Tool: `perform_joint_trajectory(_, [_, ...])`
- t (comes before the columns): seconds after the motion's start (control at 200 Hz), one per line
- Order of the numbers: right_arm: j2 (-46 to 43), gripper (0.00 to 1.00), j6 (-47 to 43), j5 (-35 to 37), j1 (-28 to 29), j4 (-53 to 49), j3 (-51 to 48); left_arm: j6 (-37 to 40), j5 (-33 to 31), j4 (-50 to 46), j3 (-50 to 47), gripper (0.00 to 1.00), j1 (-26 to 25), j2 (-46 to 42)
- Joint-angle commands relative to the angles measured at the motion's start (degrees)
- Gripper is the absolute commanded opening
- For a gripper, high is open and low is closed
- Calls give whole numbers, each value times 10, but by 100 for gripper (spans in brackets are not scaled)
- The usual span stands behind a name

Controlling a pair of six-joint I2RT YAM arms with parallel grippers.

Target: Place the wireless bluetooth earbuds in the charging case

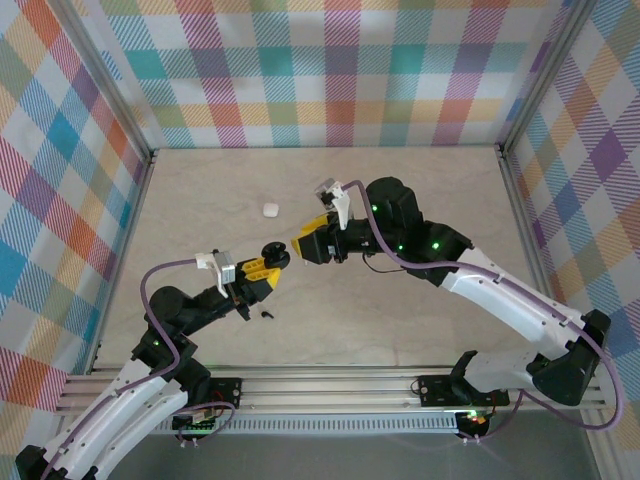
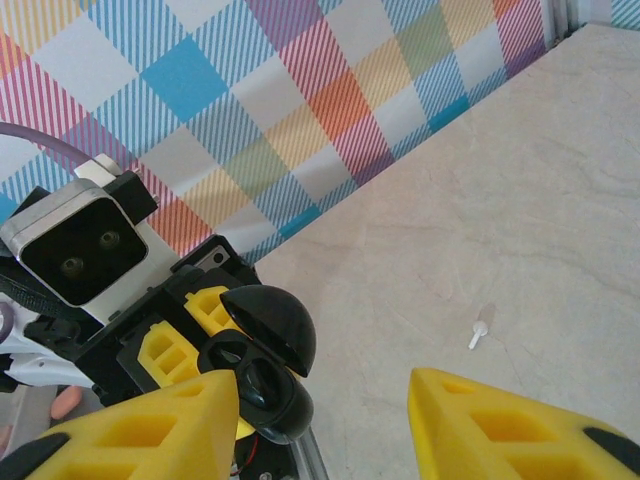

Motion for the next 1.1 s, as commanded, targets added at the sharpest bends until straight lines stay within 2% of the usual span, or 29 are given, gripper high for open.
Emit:
perform_joint_trajectory(0.0, [-10, 47, 14, -13, -2, 9, -10, 9, 4, 0, 4, 0, -4, -2])
perform_joint_trajectory(0.21, [-9, 44, 39, -26, -1, 35, -37, 24, 6, -38, 17, 0, -4, -8])
perform_joint_trajectory(0.32, [1, 27, 46, -43, 0, 44, -40, 26, 3, -48, 17, 0, -4, -13])
perform_joint_trajectory(0.47, [8, 19, 50, -45, 6, 44, -41, 26, -2, -60, 20, 0, -4, -23])
perform_joint_trajectory(0.815, [-3, 19, 71, -31, 12, 48, -64, 34, -11, -79, 31, 0, -4, -24])
perform_joint_trajectory(1.1, [-17, 20, 96, -2, 13, 46, -100, 62, -39, -181, 50, 0, -4, -62])
